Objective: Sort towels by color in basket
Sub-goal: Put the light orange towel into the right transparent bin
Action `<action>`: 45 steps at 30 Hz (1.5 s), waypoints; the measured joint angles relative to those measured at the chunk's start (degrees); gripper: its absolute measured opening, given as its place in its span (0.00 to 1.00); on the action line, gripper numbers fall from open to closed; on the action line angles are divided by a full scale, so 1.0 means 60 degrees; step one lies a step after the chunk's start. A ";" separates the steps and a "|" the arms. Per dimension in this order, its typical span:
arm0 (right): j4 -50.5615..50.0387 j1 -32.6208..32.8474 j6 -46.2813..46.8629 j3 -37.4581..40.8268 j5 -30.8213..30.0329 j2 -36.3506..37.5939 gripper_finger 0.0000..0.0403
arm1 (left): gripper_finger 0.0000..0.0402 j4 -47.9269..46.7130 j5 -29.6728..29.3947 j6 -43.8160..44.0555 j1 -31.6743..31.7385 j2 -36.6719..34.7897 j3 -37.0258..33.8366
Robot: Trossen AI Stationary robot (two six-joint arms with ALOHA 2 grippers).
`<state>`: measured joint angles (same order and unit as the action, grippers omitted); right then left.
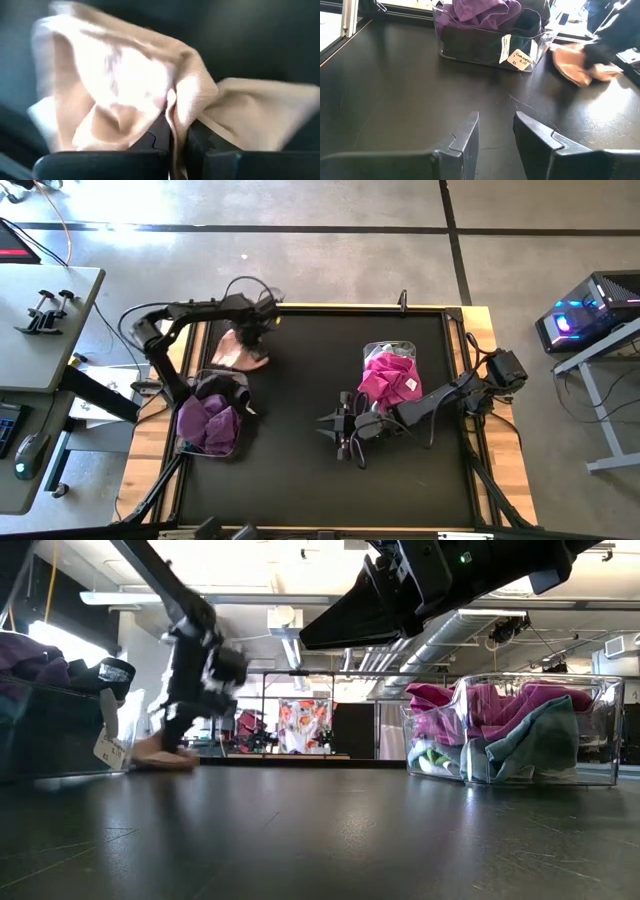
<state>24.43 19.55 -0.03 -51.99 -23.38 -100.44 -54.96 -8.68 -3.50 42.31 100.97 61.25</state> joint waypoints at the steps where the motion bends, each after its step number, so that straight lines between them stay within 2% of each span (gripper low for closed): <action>1: -0.0007 0.0000 0.0021 0.0000 -0.0004 0.0000 0.29 | 0.03 0.0066 -0.0220 0.0026 -0.0162 -0.0230 0.0174; 5: -0.0047 0.0000 0.0190 0.0000 -0.0026 0.0000 0.29 | 0.06 0.0042 -0.0718 -0.0211 -0.0957 -0.1063 0.0872; 8: -0.0054 0.0000 0.0428 0.0000 -0.0029 0.0000 0.29 | 0.04 0.0473 -0.0829 -0.0271 -0.1645 -0.1965 0.1353; 14: -0.0805 -0.0125 0.1420 0.0000 -0.0029 -0.0111 0.29 | 0.01 0.1325 -0.0739 -0.0434 -0.3501 -0.4019 0.1270; 19: -0.0086 -0.0491 0.1929 0.0000 -0.0016 -0.0752 0.29 | 0.01 0.3239 -0.0721 -0.0284 -0.5128 -0.5550 -0.0088; 25: 0.2099 -0.1188 0.1428 0.0000 0.0807 -0.1264 0.30 | 0.01 0.6560 -0.1094 0.0376 -0.6557 -0.6583 -0.2920; 30: 0.3598 -0.1402 -0.0069 -0.0004 0.1716 -0.0978 0.36 | 0.01 0.9262 -0.2188 0.0508 -0.7382 -0.6645 -0.4953; 34: 0.3916 -0.1394 -0.1103 -0.0086 0.1231 -0.0566 0.47 | 0.01 1.1175 -0.2449 0.0172 -0.7913 -0.6629 -0.5922; 40: 0.3625 -0.1377 -0.3328 -0.0701 0.0170 -0.0540 0.60 | 0.01 1.2488 -0.2350 -0.0863 -0.8364 -0.6633 -0.6061; 45: 0.3046 -0.1304 -0.5006 -0.1348 -0.0359 -0.0583 0.62 | 0.01 1.3067 -0.1933 -0.0862 -0.8763 -0.6633 -0.6061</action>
<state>42.70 11.73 -30.07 -60.07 -25.53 -103.94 23.44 -20.27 -8.67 -10.27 61.17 24.88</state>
